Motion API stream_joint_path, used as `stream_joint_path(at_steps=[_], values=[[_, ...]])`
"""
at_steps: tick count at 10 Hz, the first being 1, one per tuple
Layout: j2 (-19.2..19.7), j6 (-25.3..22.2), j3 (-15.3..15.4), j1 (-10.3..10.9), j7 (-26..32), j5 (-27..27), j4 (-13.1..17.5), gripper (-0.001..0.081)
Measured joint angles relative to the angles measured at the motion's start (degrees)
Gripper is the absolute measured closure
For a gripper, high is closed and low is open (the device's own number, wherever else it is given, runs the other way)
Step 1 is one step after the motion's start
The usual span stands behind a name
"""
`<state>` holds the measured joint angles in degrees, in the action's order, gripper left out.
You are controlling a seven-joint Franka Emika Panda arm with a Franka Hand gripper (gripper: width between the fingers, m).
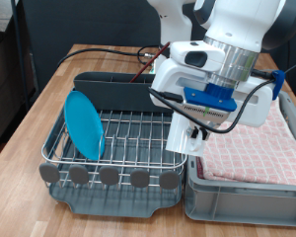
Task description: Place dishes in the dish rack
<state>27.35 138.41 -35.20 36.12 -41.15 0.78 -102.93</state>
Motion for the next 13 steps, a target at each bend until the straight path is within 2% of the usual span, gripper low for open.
stream_joint_path(at_steps=[4, 7, 10, 13], values=[[3.2, 0.6, 3.5, -5.1, 3.7, -4.0, 2.6, 0.0735], [5.4, -3.3, 5.6, -8.3, 5.3, -5.7, 6.0, 0.0735], [7.4, -4.6, 7.3, -10.7, 6.2, -7.0, 8.6, 0.0735], [10.4, -10.1, 9.0, -13.6, 6.7, -8.3, 13.1, 0.0735]])
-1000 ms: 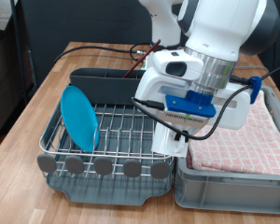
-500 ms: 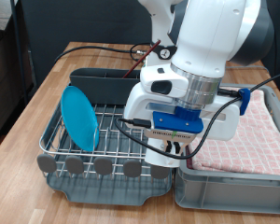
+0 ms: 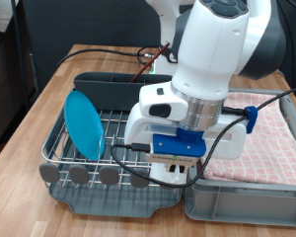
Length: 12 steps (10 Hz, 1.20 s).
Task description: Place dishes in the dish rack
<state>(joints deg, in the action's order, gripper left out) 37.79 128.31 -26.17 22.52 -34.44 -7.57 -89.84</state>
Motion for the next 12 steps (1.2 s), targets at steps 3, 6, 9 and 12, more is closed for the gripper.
stream_joint_path(at_steps=[3, 6, 9, 12], values=[[2.9, -2.6, 0.7, -1.5, 0.0, -0.2, 3.9, 0.0735], [4.4, -3.5, 1.4, -2.6, 0.0, -0.3, 5.8, 0.0735], [4.9, -3.6, 1.5, -2.7, 0.0, -0.3, 6.0, 0.0604], [5.0, -6.4, 1.6, -2.7, 0.5, -0.3, 6.7, 0.044]])
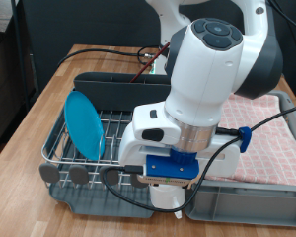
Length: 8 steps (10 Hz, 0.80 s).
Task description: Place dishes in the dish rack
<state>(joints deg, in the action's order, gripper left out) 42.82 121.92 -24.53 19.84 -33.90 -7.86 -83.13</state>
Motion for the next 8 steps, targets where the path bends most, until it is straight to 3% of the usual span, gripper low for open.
stream_joint_path(at_steps=[1, 2, 3, 4, 8], values=[[0.0, -2.3, 0.1, 0.0, 0.7, 0.0, 0.8, 0.0281], [0.0, -4.5, 0.2, 0.0, 1.0, 0.0, 1.6, 0.0281], [0.0, -5.8, 0.2, 0.0, 1.1, 0.0, 2.2, 0.0085], [-0.1, -6.4, 0.2, 0.0, 1.1, 0.0, 2.4, 0.0019], [-2.7, -9.0, -1.2, 1.6, 0.3, 0.9, 2.4, 0.0004]])
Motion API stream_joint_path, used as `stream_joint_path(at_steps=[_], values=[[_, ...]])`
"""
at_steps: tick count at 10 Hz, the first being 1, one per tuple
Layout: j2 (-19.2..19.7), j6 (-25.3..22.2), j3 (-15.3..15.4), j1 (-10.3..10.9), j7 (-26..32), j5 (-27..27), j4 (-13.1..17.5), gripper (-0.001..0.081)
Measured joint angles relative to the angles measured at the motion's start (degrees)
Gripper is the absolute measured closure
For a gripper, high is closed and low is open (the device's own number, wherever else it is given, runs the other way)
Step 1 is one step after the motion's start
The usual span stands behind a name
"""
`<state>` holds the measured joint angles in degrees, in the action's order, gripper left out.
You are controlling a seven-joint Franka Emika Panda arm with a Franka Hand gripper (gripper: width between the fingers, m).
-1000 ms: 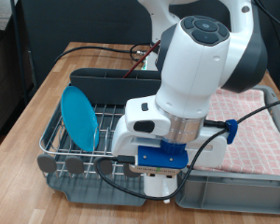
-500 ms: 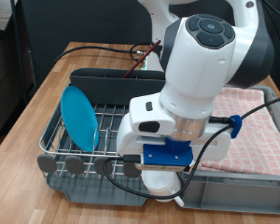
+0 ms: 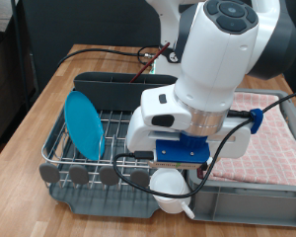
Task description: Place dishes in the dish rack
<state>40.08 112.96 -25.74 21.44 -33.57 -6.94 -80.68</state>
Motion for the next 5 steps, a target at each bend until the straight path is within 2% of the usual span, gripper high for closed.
stream_joint_path(at_steps=[3, 5], values=[[-3.3, -1.7, -1.8, 2.5, -1.8, 2.8, -0.2, 0.0004], [-5.8, -3.6, -3.2, 5.1, -4.0, 6.1, -0.3, 0.0004]])
